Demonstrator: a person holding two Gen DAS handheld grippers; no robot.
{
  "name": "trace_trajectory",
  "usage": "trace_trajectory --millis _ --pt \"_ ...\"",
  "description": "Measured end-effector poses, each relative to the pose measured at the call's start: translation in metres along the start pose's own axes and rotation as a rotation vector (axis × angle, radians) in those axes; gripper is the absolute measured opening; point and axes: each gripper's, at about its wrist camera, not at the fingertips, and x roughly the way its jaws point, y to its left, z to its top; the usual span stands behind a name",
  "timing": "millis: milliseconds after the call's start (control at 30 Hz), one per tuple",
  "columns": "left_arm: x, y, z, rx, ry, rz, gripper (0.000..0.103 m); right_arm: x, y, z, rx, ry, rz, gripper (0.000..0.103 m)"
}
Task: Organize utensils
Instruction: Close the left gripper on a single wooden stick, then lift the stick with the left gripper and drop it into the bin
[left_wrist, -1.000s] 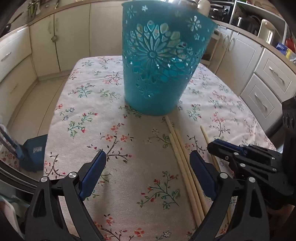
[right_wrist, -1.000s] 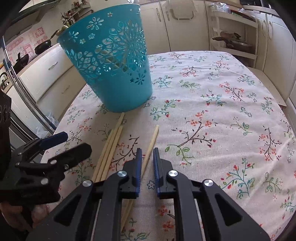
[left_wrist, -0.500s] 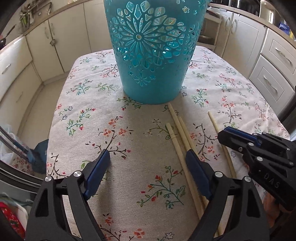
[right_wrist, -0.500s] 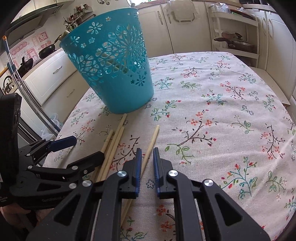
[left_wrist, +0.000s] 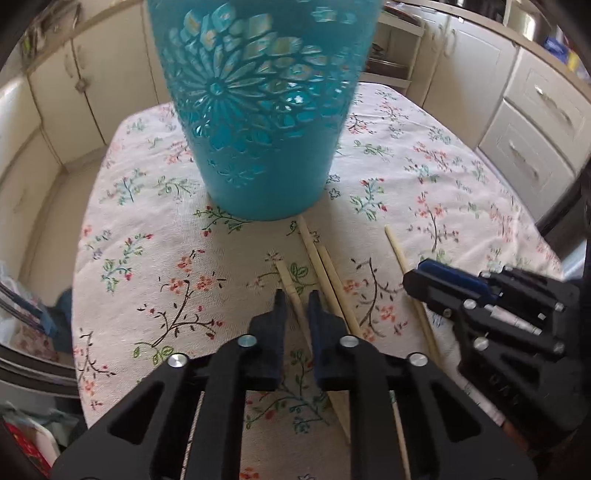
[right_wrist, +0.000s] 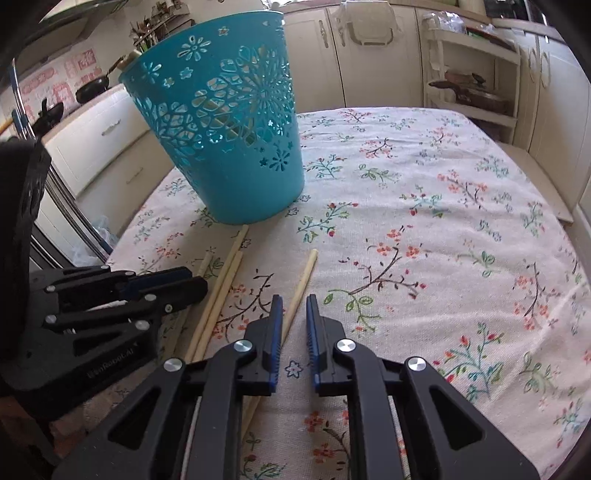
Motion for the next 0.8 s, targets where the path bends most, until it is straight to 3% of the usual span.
trace_trajectory --millis 233,400,533,633,800 --pt "0.004 0.021 0.007 -0.1 0.062 -0.11 0.005 0.006 -0.01 0.008 0.038 0.011 0.042 0.014" --pt "-0.023 0.019 -0.002 -0.084 0.025 -0.181 0.005 0.006 -0.016 0.008 0.069 0.008 0.071 0.014" --pt "-0.078 0.005 0.0 -0.003 -0.08 -0.287 0.005 0.007 -0.015 0.008 0.068 0.006 0.07 0.014" --pt "-0.126 0.005 0.017 0.003 -0.17 -0.37 0.005 0.007 -0.015 0.008 0.068 0.006 0.069 0.014" --pt "-0.19 0.009 0.064 -0.005 -0.358 -0.408 0.005 0.007 -0.014 0.008 0.065 0.005 0.067 0.014"
